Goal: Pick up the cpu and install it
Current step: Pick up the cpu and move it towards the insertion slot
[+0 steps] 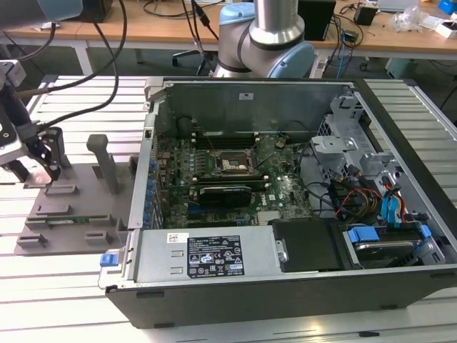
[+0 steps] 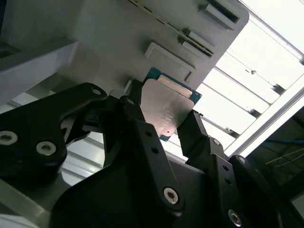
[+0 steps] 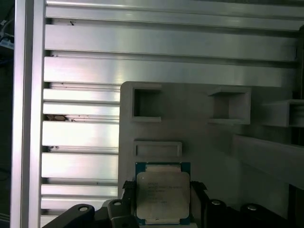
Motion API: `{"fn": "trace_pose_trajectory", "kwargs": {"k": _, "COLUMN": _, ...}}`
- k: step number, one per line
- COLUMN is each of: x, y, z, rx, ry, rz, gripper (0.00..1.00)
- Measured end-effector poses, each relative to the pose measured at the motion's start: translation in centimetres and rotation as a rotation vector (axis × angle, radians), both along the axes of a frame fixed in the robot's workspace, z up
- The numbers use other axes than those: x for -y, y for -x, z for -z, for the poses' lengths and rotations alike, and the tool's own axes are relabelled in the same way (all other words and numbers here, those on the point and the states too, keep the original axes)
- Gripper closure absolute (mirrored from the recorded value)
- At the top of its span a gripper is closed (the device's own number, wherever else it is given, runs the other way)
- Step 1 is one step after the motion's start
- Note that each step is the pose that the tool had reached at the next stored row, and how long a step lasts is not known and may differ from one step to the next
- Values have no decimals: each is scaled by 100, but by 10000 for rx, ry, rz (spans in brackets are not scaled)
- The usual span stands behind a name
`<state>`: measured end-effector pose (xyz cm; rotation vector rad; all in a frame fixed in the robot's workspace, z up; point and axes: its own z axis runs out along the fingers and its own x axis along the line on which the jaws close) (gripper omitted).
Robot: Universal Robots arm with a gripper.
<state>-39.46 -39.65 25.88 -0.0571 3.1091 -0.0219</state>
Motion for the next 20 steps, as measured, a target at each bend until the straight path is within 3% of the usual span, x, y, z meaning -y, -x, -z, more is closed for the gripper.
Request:
{"fn": "trace_pose_trajectory", "kwargs": {"k": 9, "x": -2, "y": 0, "z": -105, "rx": 1, "ry": 0, "rz": 0, "gripper": 45}}
{"fn": "trace_pose_trajectory", "kwargs": {"k": 20, "x": -14, "y": 0, "z": -360, "rx": 1, "ry": 4, "rz": 0, "gripper": 45}}
